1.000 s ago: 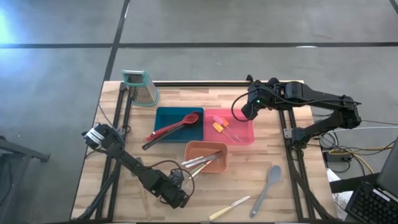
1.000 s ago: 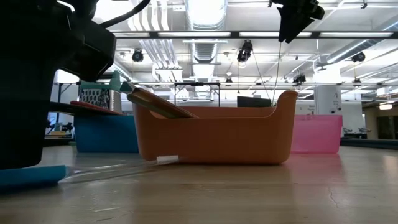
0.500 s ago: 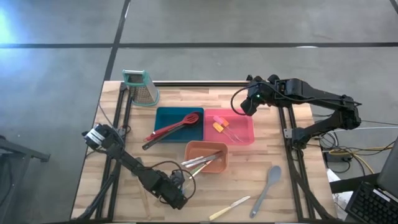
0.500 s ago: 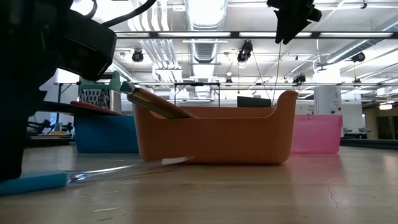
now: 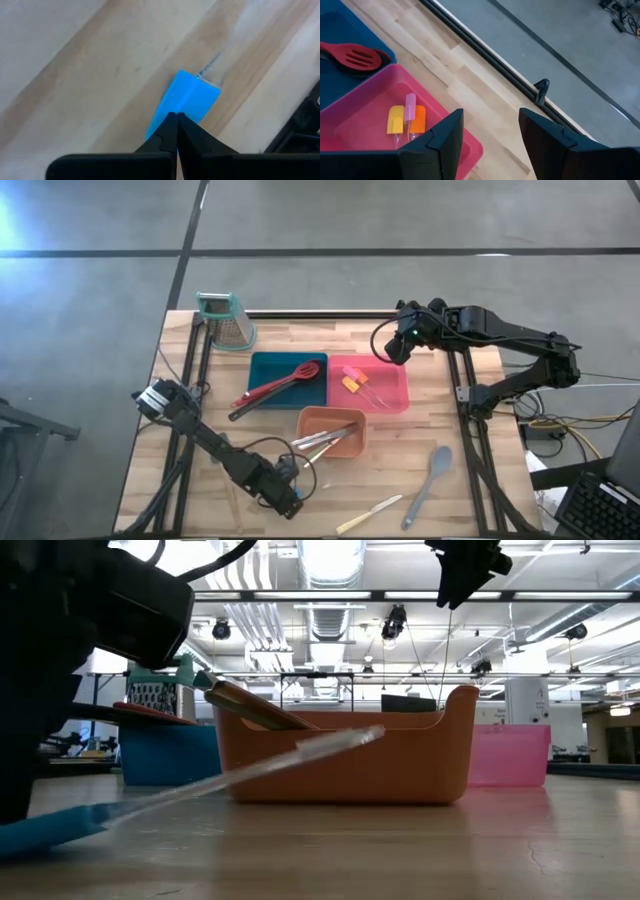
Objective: Pick & Place Kitchen Items
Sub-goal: Put the blue spatula into the red bin
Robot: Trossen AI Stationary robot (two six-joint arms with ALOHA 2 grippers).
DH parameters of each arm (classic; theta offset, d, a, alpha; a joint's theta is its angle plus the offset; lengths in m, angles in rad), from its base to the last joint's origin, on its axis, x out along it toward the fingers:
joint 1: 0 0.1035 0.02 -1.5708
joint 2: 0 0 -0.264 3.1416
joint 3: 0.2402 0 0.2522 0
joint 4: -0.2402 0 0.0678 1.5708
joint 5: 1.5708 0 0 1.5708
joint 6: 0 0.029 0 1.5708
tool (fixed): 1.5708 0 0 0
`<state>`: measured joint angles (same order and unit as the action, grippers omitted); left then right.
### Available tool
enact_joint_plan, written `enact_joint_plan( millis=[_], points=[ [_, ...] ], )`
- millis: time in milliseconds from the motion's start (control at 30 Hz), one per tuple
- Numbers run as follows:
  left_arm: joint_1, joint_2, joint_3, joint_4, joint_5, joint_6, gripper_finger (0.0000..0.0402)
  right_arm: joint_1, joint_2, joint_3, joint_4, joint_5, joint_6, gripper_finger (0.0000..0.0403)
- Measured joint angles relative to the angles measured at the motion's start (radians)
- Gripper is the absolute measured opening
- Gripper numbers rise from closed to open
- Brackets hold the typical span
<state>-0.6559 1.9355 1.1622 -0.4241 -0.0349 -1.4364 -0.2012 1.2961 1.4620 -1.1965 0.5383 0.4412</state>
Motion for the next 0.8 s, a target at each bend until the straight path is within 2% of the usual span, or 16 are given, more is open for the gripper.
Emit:
enact_joint_plan(
  millis=[233,400,533,667,800],
  points=[
    [0.0,-0.117,-0.012,-0.141,-0.003,0.032,0.0001,0.0,0.0,0.0,0.002,0.0,0.0,0.0187],
    [0.0,-0.181,-0.011,-0.148,-0.008,0.076,0.0003,0.0,0.0,0.0,0.003,0.0,0.002,0.0187],
    [0.007,-0.212,-0.011,-0.109,0.023,0.027,0.0023,0.0,0.0,0.0,0.003,0.0,0.003,0.0187],
    [0.011,-0.242,0.049,-0.103,0.044,0.016,0.0039,0.0,0.0,0.0,0.003,-0.001,0.003,0.0187],
    [0.011,-0.22,0.166,-0.288,0.024,-0.013,0.0024,0.0,0.0,0.0,0.003,-0.001,0.003,0.0187]
  ],
)
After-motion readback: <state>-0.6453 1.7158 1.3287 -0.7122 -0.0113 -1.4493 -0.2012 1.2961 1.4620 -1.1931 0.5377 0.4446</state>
